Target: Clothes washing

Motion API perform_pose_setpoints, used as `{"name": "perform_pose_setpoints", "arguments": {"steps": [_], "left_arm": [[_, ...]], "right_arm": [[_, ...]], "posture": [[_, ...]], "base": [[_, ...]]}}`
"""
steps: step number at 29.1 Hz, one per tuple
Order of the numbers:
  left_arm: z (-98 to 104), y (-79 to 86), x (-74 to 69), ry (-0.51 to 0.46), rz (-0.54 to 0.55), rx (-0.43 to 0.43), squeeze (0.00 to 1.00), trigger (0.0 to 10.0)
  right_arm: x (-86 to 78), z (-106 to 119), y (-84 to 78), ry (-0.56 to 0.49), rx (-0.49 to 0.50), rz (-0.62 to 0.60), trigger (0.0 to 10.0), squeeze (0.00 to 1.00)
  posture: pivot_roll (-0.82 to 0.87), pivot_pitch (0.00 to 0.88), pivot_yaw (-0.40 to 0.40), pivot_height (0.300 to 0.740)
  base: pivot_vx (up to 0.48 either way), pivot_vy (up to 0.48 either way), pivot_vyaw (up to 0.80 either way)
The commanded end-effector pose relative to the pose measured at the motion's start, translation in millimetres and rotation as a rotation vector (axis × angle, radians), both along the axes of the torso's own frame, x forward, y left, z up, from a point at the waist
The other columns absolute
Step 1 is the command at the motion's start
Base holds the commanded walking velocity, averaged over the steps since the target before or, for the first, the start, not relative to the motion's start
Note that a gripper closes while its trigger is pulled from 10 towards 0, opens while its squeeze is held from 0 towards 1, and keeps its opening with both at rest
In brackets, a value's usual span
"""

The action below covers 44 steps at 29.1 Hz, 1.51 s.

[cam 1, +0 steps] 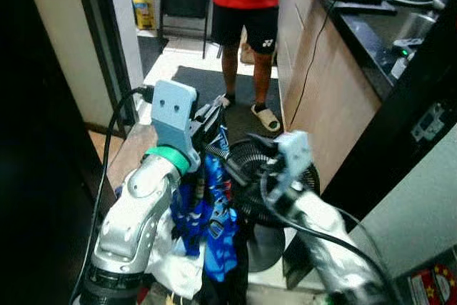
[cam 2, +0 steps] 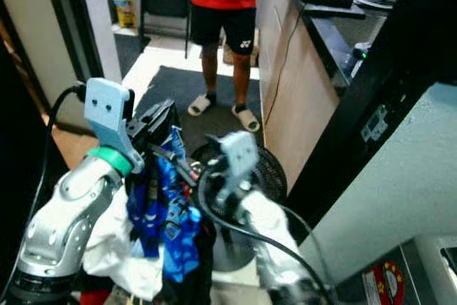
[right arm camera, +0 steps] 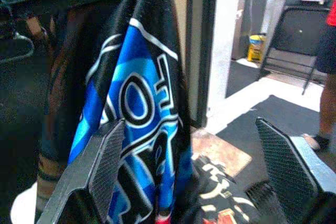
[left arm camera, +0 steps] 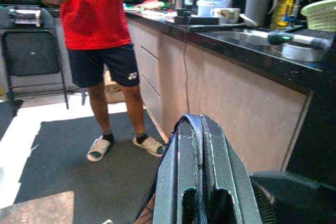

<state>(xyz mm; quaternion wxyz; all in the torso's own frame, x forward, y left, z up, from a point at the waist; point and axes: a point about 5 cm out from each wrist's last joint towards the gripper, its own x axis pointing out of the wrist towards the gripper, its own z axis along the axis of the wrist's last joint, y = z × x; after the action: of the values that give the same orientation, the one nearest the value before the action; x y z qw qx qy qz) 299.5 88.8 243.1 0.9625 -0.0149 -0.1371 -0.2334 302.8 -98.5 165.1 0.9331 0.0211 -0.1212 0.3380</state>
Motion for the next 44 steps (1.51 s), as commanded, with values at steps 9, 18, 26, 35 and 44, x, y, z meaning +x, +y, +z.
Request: {"name": "perform_pose_setpoints", "arguments": {"steps": [9,18,26,35,44], "left_arm": [[0.9,-7.7,0.4,0.008,-0.046,0.013,0.0,10.0],[0.8,-4.0,-1.3,0.022,-0.024,0.017,0.0,10.0],[1.8,-1.9,-1.6,0.024,-0.007,0.015,0.0,10.0],[1.9,-0.6,-1.6,0.026,0.004,0.014,0.0,10.0],[1.3,0.6,-1.8,0.032,0.016,0.013,0.0,10.0]], "right_arm": [[-43.3,6.6,5.8,0.03,-0.03,0.296,10.0,1.0],[-33.4,1.3,31.6,0.041,-0.01,0.306,10.0,0.0],[7.8,-8.2,42.2,0.095,-0.018,0.117,10.0,0.0],[30.5,-13.1,30.6,0.126,-0.078,-0.035,10.0,0.0],[28.5,-8.5,6.5,0.09,-0.081,-0.049,10.0,0.0]], "posture": [[0.11,0.007,0.022,0.74],[0.14,0.012,0.013,0.74],[0.16,0.019,0.005,0.74],[0.17,0.023,0.001,0.74],[0.17,0.027,-0.001,0.74]], "base": [[0.0,0.0,0.0],[0.0,0.0,0.0],[0.0,0.0,0.0],[0.0,0.0,0.0],[0.0,0.0,0.0]]}}
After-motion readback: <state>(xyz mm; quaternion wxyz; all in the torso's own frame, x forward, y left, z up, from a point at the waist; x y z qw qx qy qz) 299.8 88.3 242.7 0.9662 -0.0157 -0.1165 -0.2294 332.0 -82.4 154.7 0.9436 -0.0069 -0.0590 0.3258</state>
